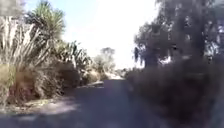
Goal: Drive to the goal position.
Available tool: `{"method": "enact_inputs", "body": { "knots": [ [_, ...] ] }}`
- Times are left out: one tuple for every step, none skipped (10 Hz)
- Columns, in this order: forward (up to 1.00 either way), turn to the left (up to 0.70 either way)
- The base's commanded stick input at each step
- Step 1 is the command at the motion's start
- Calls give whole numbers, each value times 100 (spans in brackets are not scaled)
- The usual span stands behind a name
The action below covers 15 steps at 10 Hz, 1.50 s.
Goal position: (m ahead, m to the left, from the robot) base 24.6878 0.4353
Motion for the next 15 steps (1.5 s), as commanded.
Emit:
{"method": "enact_inputs", "body": {
  "knots": [
    [100,0],
    [100,0],
    [100,0],
    [100,0],
    [100,0],
    [100,0],
    [100,0],
    [100,0],
    [100,0],
    [100,0],
    [100,0],
    [100,0],
    [100,0],
    [100,0],
    [100,0]
  ]
}}
